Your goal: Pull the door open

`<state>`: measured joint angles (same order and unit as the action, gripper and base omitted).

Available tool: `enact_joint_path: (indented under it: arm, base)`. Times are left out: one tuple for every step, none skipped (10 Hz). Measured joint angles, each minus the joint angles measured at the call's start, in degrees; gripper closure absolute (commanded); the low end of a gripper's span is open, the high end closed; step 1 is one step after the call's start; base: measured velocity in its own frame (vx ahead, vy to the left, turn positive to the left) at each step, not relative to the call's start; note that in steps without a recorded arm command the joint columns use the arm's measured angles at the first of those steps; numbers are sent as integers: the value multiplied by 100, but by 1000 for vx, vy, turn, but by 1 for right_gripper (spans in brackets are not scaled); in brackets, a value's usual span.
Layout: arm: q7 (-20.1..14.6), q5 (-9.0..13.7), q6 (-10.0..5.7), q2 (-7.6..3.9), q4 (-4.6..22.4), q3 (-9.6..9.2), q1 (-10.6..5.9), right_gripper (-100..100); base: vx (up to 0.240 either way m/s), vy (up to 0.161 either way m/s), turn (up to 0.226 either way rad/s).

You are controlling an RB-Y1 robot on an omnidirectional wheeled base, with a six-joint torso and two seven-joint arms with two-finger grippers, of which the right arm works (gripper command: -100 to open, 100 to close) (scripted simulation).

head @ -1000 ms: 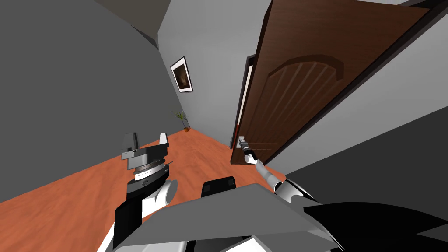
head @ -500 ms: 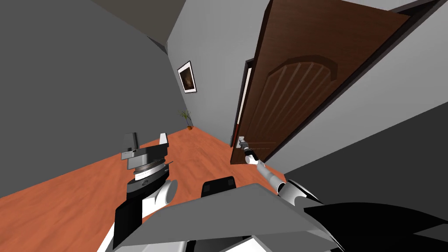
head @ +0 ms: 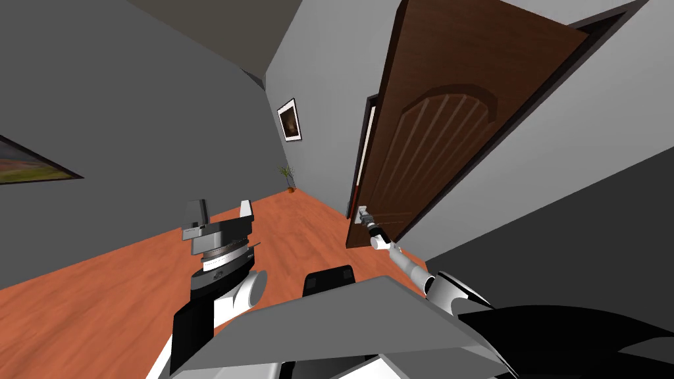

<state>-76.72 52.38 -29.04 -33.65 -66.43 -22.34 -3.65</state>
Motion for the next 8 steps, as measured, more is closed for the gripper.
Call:
enact_joint_path:
  arm:
    - [-64,-8,-27,-51,-26,-81,7,100]
    - [-105,-10,-36,-106,-99,-136,49,100]
    - [-152,-15,-49,-163,-145,-194,70,100]
    - [-163,-19,-42,-161,-143,-216,83,100]
    - [-201,-22,-68,-223,-175,-259,102,100]
    - [-269,-32,-119,-301,-209,-319,110,100]
    - [-332,-46,-169,-365,-233,-391,129,100]
    - [-401,-63,-226,-433,-258,-470,154,100]
  base:
    - [-194,-93,94]
    - [-190,-66,65]
    - [-85,-26,24]
    - [-158,-59,111]
    - [-232,-102,143]
    - [-187,-79,117]
    - [-200,-91,115]
    - [-221,-91,112]
